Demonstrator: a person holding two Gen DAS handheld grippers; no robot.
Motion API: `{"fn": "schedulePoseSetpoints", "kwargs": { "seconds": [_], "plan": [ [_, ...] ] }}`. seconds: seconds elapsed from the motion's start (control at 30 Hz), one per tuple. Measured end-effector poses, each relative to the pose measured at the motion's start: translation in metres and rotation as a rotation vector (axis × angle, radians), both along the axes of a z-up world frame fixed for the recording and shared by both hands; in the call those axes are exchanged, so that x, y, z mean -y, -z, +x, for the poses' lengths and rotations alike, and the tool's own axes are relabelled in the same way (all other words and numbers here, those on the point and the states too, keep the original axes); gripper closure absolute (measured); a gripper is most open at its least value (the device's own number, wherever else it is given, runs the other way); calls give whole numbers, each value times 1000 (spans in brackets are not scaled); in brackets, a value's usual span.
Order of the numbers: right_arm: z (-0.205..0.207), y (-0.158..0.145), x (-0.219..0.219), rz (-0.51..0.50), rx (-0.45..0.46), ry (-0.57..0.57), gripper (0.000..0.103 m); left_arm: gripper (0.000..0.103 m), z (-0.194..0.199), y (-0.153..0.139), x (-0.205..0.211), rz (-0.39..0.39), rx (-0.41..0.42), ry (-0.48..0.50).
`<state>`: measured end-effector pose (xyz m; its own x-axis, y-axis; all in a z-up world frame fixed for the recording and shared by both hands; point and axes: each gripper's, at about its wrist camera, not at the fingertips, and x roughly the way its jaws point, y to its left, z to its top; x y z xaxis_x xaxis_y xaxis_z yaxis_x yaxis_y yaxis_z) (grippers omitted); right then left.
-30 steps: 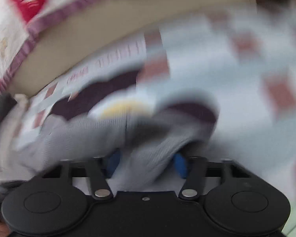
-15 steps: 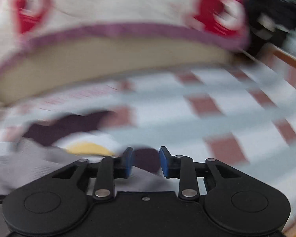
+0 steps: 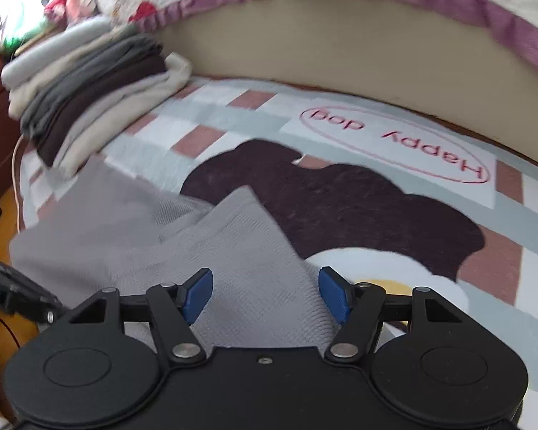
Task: Fold clothes
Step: 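Pinch the garment with both grippers and pull the fold flat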
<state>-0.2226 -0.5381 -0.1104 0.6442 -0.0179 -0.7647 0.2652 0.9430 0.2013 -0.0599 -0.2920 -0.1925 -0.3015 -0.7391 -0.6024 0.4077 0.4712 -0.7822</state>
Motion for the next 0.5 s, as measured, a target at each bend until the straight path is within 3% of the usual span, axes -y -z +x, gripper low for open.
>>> {"fn": "schedulePoseSetpoints", "kwargs": {
  "seconds": [0.07,0.13,0.17,0.23,0.3,0.43,0.5],
  "plan": [
    [0,4,-5,-13,-8,-27,33,102,0,5,-1,50,29,4],
    [-5,4,-9,-36,34,-64,68,96,1,6,-1,78,70,5],
    [-9,2,-11,-42,61,-78,99,85,2,2,-2,63,85,-10],
    [-24,-9,-18,-31,137,-97,98,66,6,-6,-4,35,116,-38],
    [-47,-17,-28,3,220,-123,98,63,9,-13,-7,6,147,-67],
    [-77,-3,-48,12,167,-116,97,62,17,-37,-16,-111,278,-98],
    [-81,8,-51,12,133,-85,94,54,11,-51,-11,-195,348,-56]
  ]
}}
